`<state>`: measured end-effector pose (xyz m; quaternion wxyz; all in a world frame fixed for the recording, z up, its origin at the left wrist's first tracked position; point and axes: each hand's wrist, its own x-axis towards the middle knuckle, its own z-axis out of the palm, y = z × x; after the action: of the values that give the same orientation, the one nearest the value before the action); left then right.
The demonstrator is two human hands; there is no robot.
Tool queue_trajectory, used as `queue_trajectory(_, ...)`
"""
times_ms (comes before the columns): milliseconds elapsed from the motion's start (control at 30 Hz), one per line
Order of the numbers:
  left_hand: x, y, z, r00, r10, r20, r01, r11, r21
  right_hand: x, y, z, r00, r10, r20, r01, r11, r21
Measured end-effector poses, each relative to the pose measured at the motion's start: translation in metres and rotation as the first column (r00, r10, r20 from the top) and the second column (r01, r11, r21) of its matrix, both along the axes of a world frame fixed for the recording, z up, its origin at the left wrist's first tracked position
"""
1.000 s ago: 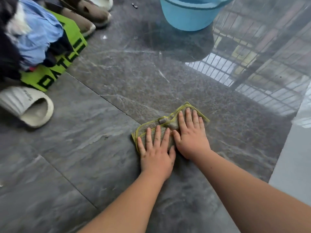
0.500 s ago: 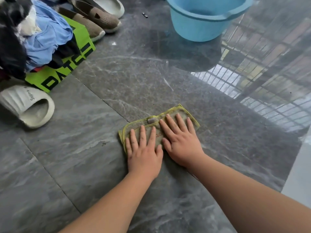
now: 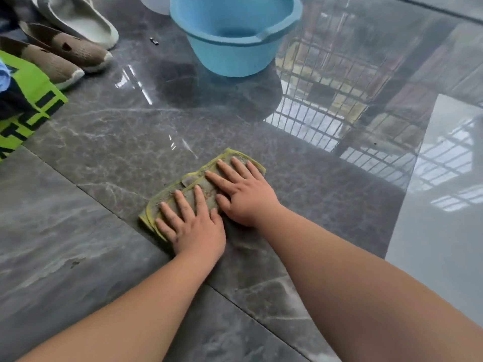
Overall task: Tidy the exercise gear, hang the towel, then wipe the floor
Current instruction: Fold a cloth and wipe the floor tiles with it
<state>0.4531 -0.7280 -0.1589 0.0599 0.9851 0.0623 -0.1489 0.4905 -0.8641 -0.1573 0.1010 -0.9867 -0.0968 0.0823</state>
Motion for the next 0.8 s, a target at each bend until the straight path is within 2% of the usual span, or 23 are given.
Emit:
queue_trajectory(200, 0.006, -0.09, 0.003, 0.994, -0.104, -0.023, 0.102, 0.994, -0.048, -0.012, -0.095, 0.003, 0.992, -0.125, -0.03, 0.125, 0.992, -0.006)
queue_trajectory(500, -0.033, -0.21, 0.012, 0.929, -0.356, -0.102, 0.342, 0.93, -0.131, -0.085, -0.219, 0.006, 0.931, -0.36, -0.062, 0.357, 0.932, -0.055)
queue_trajectory(667, -0.086, -0.26, 0.017, 0.832, -0.535, -0.148, 0.502, 0.839, -0.211, -0.16, -0.271, 0.011, 0.866, -0.489, -0.107, 0.482, 0.872, -0.083)
queue_trajectory(800, -0.133, -0.289, 0.018, 0.705, -0.691, -0.163, 0.65, 0.72, -0.244, -0.233, -0.296, 0.012, 0.772, -0.624, -0.126, 0.612, 0.782, -0.119)
